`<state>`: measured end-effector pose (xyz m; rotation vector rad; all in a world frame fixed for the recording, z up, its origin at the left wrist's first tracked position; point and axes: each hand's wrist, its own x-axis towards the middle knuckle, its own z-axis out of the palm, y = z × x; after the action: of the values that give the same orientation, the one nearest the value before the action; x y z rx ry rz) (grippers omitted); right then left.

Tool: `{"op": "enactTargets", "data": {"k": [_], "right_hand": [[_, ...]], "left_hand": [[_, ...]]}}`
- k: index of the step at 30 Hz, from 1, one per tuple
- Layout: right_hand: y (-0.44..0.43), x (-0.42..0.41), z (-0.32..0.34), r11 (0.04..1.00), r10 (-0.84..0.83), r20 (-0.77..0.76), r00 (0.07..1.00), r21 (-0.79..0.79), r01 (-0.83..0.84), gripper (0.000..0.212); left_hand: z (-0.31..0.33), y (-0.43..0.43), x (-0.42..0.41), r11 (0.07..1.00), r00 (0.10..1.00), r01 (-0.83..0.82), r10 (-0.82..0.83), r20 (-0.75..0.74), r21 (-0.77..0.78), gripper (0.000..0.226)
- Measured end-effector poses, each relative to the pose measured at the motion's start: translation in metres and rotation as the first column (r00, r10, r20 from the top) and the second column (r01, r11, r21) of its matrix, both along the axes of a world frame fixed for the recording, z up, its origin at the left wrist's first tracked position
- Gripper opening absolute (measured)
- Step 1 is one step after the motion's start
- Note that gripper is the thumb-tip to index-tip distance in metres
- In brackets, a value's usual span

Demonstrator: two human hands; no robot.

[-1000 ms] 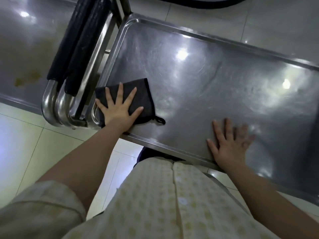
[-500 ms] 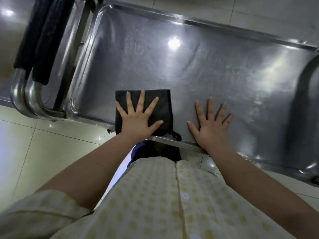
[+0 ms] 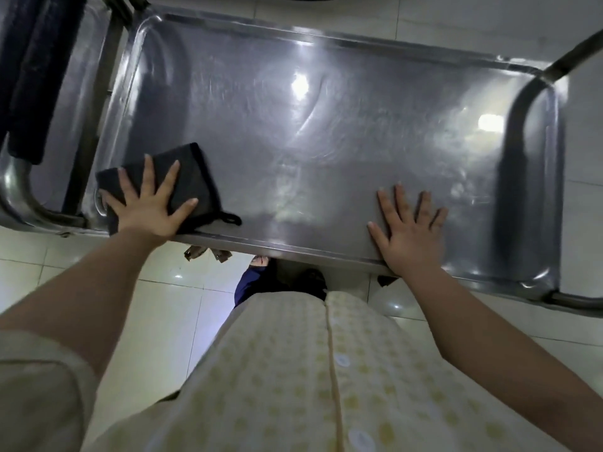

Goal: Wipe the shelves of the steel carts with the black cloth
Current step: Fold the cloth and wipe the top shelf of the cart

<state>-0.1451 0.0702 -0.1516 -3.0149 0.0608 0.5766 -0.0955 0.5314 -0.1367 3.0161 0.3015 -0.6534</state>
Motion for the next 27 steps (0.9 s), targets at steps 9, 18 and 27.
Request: {"op": "enactTargets", "data": {"k": [9,18,27], "right_hand": [[-0.004,0.0,-0.004,0.999,-0.011,0.017,1.0,0.034,0.01,0.067],[0.008,0.013,0.018,0.838,-0.388,0.179,0.904,0.477,0.265,0.057],[0.122,0.01,0.0,0.988,0.116,0.114,0.987,0.084,-0.126,0.061]], "left_hand": [[-0.01,-0.208,-0.014,0.913,0.909,0.408,-0.404,0.102,-0.025,0.08],[-0.004,-0.247,-0.025,0.843,0.863,0.504,-0.487,0.132,-0.189,0.07],[-0.002,-0.189,-0.011,0.892,0.896,0.388,-0.306,0.322,-0.232,0.058]]}}
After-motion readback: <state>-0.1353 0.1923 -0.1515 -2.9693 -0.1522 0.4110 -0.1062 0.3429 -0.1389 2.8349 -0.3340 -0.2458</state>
